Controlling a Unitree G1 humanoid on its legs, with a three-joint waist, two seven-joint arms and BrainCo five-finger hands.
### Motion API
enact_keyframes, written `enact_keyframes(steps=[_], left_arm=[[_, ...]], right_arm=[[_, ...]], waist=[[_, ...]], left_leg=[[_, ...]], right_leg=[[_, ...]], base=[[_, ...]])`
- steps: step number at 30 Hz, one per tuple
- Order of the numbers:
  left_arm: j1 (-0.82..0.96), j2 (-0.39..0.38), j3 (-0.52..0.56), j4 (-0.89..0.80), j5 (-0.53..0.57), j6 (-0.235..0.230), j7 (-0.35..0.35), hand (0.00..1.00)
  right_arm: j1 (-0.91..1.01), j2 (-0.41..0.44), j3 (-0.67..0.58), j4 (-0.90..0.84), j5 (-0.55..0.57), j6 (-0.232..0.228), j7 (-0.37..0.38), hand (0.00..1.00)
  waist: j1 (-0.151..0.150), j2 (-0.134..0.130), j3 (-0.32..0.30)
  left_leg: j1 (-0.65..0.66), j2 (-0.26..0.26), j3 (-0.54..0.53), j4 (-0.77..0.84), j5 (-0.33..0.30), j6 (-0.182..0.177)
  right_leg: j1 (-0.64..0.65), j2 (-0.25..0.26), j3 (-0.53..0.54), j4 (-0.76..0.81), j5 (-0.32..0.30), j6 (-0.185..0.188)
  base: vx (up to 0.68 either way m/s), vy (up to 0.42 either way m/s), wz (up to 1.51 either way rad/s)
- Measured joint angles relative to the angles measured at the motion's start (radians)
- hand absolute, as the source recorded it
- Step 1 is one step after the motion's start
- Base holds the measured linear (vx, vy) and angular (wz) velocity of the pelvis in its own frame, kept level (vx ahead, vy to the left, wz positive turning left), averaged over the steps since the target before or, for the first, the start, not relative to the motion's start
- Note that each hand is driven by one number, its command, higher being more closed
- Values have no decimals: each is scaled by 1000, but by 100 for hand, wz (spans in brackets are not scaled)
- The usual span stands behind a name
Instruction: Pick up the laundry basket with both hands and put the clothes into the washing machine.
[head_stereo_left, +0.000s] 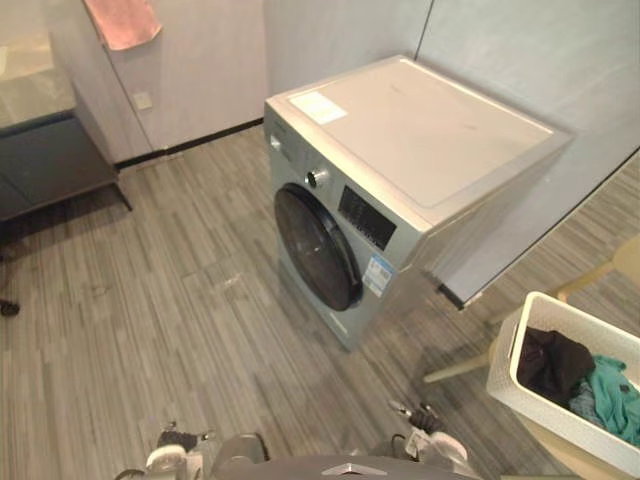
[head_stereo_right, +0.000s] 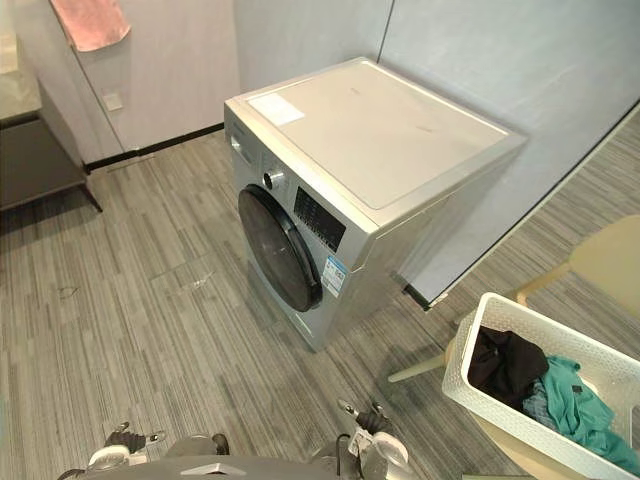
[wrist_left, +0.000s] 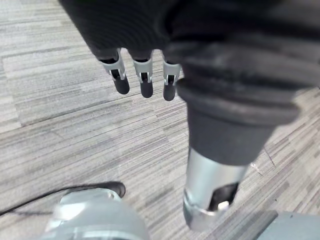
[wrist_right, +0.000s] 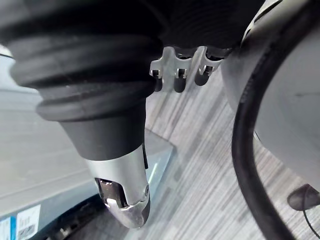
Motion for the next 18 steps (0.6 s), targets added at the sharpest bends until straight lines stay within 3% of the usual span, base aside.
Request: enact_keyframes(steps=[1,3,4,5,8,13,18], left_arm=[[-2,1,0,6,7,1,-2,0],[-11,-25,3,34,24,4,-8,0],[-13,-29,6,38,36,5,-15,0],[-28,-44,22,40,62,13,-26,0],[-29,-104,78,23,72,13,-24,0],[-28,-145,128,-13,69,8,-24,0],[-26,-149,130,-19,70,9,-24,0]], right_arm=[[1,3,24,-2,0,0,2,0],[8,6,48,-46,1,-1,3,0],[16,7,56,-62,2,-6,3,0],[33,-1,66,-96,2,-13,3,0],[89,-10,69,-165,2,-16,4,0],[99,-9,135,-281,-4,-20,9,0],[122,-4,185,-368,-6,-19,10,0]], waist=[[-2,-6,-1],[-13,-10,3],[-16,-20,3],[-17,2,9],[-14,22,5],[2,-3,2],[16,-15,-12]], left_leg=[[20,6,0,-34,12,-1],[33,8,6,-61,34,-16],[33,-3,10,-67,43,-28],[46,5,3,-115,80,-35],[91,15,-2,-203,132,-48],[115,13,-3,-256,170,-52],[110,-3,-14,-317,199,-31]], right_leg=[[-16,101,14,11,-107,1],[-11,216,28,-101,-190,-2],[2,227,28,-164,-202,-13],[39,260,24,-224,-178,-34],[51,272,-3,-242,-170,-49],[62,271,-25,-255,-167,-52],[72,266,-33,-309,-148,-36]], base=[[21,-100,-10],[-1,-141,-4],[-28,-141,0],[-31,-100,1],[18,-81,13],[-45,-19,10],[-45,58,12]])
